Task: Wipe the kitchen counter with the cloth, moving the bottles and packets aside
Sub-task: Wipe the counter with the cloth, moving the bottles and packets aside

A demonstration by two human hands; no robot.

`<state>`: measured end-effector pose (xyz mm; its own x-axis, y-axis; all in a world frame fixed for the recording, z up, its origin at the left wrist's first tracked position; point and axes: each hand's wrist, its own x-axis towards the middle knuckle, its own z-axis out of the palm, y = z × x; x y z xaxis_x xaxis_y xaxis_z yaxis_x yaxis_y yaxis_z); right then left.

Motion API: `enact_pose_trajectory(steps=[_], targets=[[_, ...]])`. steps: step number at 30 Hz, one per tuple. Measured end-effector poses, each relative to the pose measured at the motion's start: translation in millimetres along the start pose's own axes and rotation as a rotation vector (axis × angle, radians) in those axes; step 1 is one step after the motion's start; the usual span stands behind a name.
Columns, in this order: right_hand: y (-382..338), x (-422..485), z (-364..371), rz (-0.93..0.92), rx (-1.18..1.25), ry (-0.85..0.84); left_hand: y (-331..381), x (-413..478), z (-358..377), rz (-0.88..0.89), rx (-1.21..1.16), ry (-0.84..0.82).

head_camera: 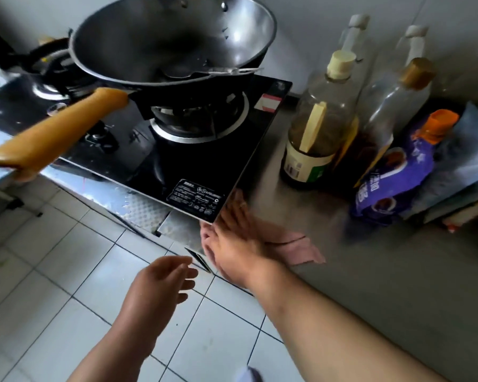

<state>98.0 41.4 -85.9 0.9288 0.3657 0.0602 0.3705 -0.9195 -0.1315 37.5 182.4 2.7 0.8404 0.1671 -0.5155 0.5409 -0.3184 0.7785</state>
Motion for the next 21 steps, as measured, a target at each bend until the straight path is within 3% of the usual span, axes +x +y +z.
enact_pose_trajectory(steps=[4, 8, 13, 21], targets=[[-30, -13, 10, -0.012, 0.146, -0.115, -1, 5, -7, -0.007, -0.076, 0.054], [-20, -51, 8, 0.077, 0.111, -0.068, 9, 3, 8, 0.016, -0.075, 0.006], [21, -116, -1, 0.194, 0.124, -0.004, 22, -5, 42, 0.044, -0.024, -0.103], [90, -234, -22, 0.403, 0.053, -0.102, 40, -19, 104, 0.124, 0.089, -0.275]])
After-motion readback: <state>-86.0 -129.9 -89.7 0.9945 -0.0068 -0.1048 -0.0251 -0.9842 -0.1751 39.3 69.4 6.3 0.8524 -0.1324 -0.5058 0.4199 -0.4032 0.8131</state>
